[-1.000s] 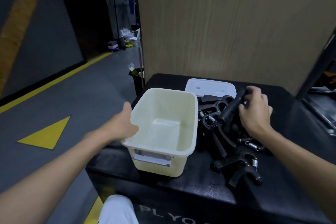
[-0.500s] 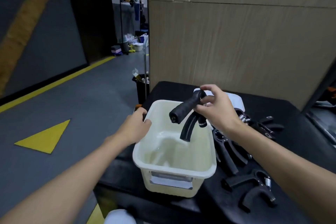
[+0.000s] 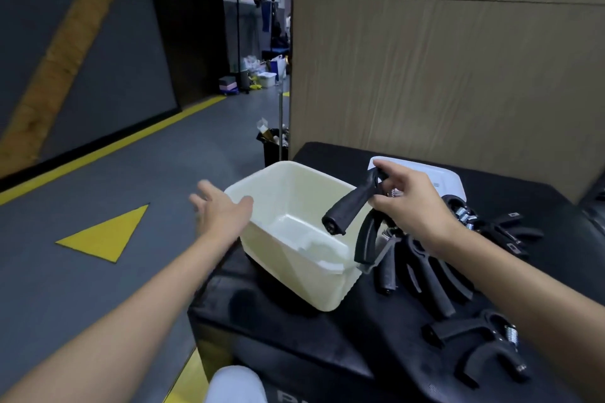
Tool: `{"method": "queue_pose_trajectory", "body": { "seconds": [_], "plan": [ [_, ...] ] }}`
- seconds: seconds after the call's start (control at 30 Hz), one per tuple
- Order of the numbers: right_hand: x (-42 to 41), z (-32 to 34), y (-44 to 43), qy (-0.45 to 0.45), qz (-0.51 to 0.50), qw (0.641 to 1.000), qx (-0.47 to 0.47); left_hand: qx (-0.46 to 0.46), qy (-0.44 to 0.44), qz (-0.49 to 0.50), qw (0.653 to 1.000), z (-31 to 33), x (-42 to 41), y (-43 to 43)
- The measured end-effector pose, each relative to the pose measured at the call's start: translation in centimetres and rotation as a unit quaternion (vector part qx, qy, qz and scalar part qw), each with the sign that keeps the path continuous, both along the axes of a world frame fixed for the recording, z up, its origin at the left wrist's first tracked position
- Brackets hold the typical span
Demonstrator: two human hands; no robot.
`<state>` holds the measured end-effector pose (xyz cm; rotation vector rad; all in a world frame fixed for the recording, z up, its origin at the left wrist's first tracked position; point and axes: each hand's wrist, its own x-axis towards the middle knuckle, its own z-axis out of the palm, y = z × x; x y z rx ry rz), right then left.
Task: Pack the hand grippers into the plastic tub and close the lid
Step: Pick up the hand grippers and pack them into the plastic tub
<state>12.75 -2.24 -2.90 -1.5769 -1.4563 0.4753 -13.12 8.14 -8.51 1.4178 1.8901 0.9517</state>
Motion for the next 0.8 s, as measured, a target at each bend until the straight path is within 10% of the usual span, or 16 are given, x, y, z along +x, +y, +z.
{"method": "queue_pose_trajectory", "body": {
  "seconds": [0.17, 0.53, 0.63, 0.8],
  "plan": [
    [-0.1, -0.1, -0.9, -0.020, 0.014, 0.999, -0.047, -0.010, -0.012, -0.105, 0.994, 0.5, -0.4, 1.7],
    [-2.5, 0.7, 1.9, -0.211, 0.028, 0.968, -0.129, 0.080, 0.392, -0.138, 0.906, 2.7, -1.7, -1.8],
    [-4.3, 0.6, 3.8, -0.298, 0.033, 0.946, -0.126, 0.109, 0.312, -0.135, 0.934, 1.1, -1.6, -1.3],
    [-8.1, -1.5, 7.0, -0.452, 0.122, 0.867, -0.168, -0.001, -0.135, -0.164, 0.977, -0.9, -1.2, -1.7]
  ]
}}
